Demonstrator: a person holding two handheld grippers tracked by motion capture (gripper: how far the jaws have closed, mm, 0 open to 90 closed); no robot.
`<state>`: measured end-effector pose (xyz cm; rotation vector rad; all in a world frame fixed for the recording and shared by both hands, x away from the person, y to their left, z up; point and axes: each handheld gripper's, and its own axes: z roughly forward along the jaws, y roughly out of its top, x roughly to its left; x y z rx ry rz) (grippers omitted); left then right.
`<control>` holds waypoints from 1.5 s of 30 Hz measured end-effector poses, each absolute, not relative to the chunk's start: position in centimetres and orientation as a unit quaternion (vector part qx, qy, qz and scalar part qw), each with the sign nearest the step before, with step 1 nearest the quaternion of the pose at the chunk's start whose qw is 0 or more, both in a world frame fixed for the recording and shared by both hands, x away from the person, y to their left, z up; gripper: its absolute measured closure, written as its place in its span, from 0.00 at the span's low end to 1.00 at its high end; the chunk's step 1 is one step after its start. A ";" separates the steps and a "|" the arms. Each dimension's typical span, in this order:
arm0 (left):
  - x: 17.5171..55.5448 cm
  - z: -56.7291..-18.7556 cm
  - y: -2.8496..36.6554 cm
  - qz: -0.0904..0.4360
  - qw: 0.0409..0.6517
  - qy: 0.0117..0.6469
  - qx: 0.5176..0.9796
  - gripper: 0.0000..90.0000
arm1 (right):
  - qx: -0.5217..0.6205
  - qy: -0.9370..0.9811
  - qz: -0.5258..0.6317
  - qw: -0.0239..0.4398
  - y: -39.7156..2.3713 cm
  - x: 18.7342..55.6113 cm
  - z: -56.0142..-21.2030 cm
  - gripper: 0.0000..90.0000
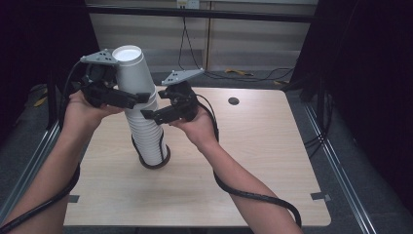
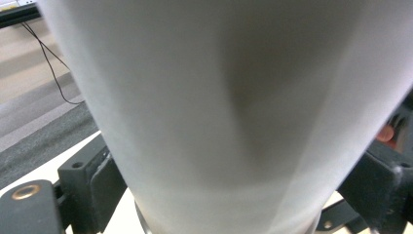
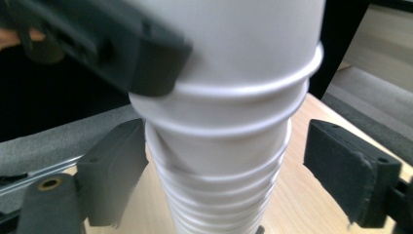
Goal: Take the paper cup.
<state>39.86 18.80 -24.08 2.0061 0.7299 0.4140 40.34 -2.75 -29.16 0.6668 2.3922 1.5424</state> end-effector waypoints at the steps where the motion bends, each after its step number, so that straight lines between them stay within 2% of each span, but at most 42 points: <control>1: 39.9 -24.1 18.8 0.169 0.465 0.297 0.817 0.10 | 0.227 0.813 0.524 0.109 -2.7 40.3 -29.2 0.15; 13: 39.8 -24.5 18.7 0.170 0.459 0.298 0.819 0.10 | 0.235 0.802 0.538 0.113 -1.3 40.4 -29.1 0.10; 17: 39.9 -24.7 18.6 0.169 0.456 0.301 0.820 0.09 | 0.227 0.805 0.533 0.129 -1.1 40.3 -29.2 0.13; 22: 40.0 -24.7 18.9 0.165 0.462 0.307 0.815 0.08 | 0.232 0.805 0.532 0.124 -1.0 40.3 -29.4 0.15; 24: 40.0 -24.4 19.3 0.164 0.480 0.309 0.804 0.11 | 0.232 0.806 0.529 0.124 -0.9 40.3 -29.4 0.15; 30: 39.8 -23.9 19.1 0.173 0.472 0.299 0.811 0.13 | 0.233 0.806 0.530 0.123 -1.0 40.3 -29.6 0.15; 42: 40.1 -25.7 18.7 0.167 0.476 0.297 0.811 0.02 | 0.233 0.807 0.529 0.121 -1.0 40.3 -29.6 0.15; 45: 40.2 -25.7 18.7 0.170 0.474 0.299 0.810 0.03 | 0.233 0.807 0.529 0.120 -1.1 40.3 -29.6 0.15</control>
